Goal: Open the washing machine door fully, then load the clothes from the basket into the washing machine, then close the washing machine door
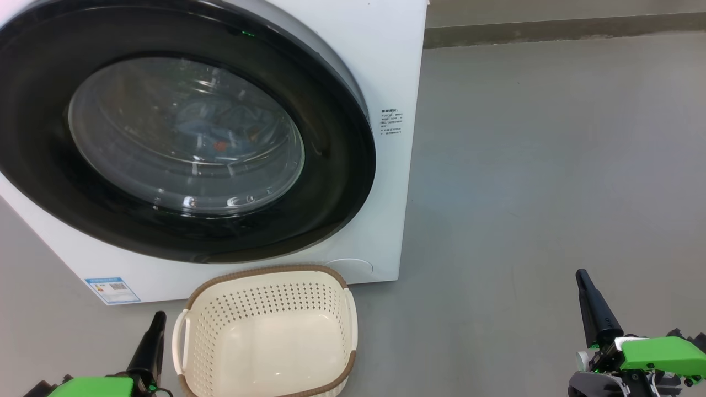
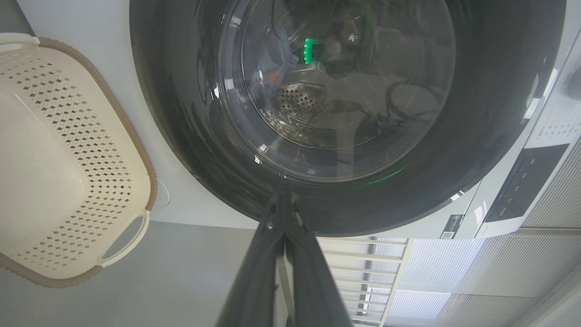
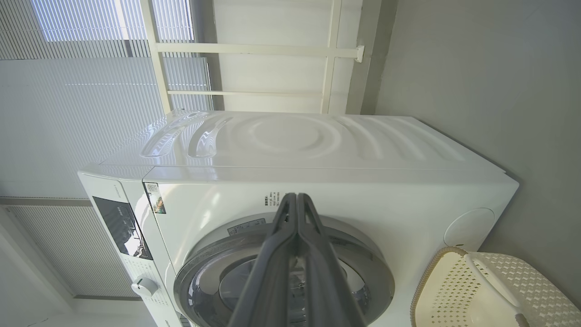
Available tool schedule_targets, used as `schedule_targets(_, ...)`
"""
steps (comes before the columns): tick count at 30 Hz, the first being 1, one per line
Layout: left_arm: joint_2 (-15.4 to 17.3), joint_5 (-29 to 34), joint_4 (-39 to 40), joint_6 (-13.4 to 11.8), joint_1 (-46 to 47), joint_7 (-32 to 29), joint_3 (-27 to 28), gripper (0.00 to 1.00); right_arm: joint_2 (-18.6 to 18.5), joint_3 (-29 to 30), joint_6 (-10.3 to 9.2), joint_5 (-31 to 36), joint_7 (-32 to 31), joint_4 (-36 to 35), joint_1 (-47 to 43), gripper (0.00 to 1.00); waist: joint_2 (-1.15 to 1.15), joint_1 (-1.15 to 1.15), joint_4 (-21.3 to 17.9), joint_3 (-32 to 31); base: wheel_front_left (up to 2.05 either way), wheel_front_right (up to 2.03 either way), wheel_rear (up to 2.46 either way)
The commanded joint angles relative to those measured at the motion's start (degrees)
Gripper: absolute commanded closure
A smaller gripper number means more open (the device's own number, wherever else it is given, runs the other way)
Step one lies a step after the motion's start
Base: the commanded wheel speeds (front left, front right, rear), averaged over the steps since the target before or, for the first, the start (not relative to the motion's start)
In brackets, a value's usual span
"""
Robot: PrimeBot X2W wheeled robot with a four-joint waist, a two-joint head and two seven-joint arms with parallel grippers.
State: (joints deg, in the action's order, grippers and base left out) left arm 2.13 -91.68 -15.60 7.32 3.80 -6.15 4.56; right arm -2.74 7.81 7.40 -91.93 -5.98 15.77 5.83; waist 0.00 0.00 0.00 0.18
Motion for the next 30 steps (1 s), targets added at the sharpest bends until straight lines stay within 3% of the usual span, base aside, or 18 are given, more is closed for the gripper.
schedule_targets(1, 0.75, -0.48, 1.56, 0.17, 2.39, -0.35, 1.96, 1.00, -0.15, -1.25, 0.09, -0.20, -0.54, -1.75, 0.36, 1.00, 0.00, 0.00, 0.00, 0.00, 0.00, 0.00, 0.00)
schedule_targets(30, 0.75, -0.49, 1.56, 0.17, 2.39, -0.34, 1.96, 1.00, -0.15, -1.23, 0.09, -0.19, -0.55, -1.75, 0.36, 1.00, 0.00, 0.00, 0.00, 0.00, 0.00, 0.00, 0.00)
